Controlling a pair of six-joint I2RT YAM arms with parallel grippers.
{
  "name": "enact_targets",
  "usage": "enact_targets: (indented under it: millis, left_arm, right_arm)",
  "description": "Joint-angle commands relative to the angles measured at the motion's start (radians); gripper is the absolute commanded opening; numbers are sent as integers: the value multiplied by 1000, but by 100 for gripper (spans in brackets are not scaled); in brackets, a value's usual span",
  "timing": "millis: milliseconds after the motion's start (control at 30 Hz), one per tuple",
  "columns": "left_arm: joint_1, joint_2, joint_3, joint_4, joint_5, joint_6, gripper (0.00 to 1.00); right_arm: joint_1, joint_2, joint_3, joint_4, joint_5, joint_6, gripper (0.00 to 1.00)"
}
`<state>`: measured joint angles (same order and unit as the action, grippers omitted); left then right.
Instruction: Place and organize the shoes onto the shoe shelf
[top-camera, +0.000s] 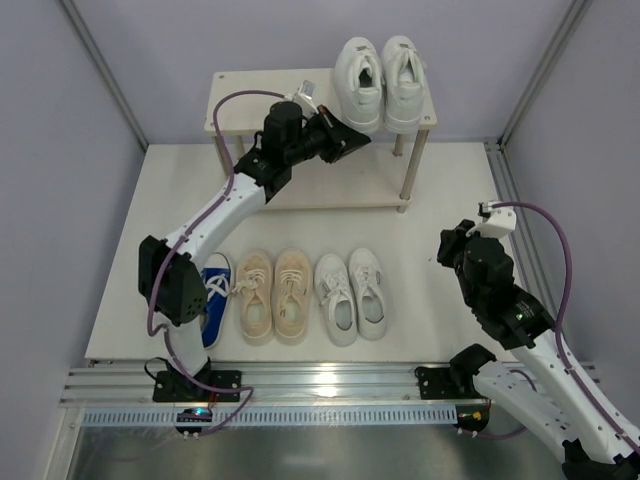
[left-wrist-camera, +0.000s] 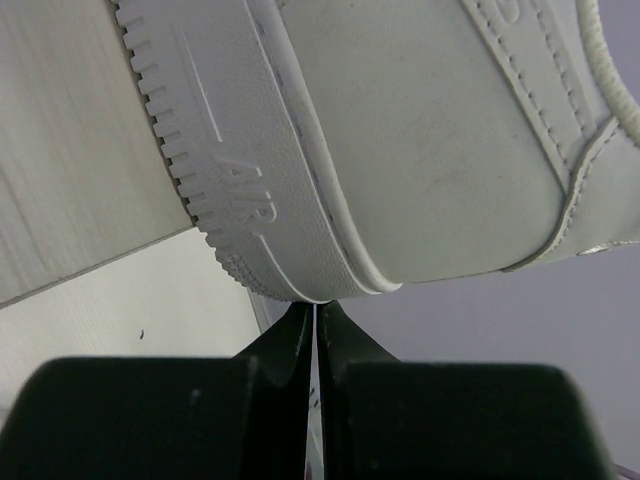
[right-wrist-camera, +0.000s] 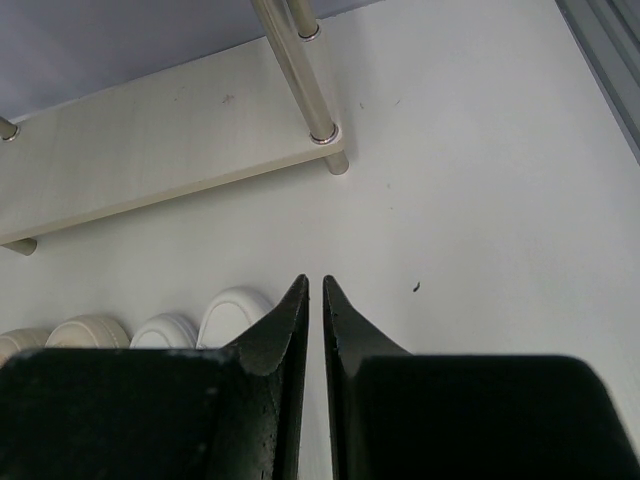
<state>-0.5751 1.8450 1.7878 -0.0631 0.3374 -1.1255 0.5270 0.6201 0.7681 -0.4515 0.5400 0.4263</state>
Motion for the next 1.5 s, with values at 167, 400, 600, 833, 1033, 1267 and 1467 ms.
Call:
enact_targets:
  millis: [167,400,600,833,1033,1267,1467]
  left_arm:
    - [26,0,-16,58,26,-39,0]
    - [-5,-208,-295,146,37,-39,38]
    - [-20,-481,-461,7,-76,122,83]
    - [-65,-737,-576,-343,-328,367,100]
    - [-69,-901,-761,-584,-485,428,100]
    - [-69,-1050,-847,-684,-584,432,100]
    - [-69,-1116,-834,-736,-649,455,100]
  right_arm:
    - [1,6,7,17,17,14,13]
    - [1,7,2,14,14,9,13]
    - [1,6,7,13,-14,6,12]
    - [2,67,37,-58,-229,-30,44]
    - [48,155,-19,-124,-385,8,77]
    - [336,311,14,-105,-301,120,82]
    - [478,536,86,-101,-184,206,82]
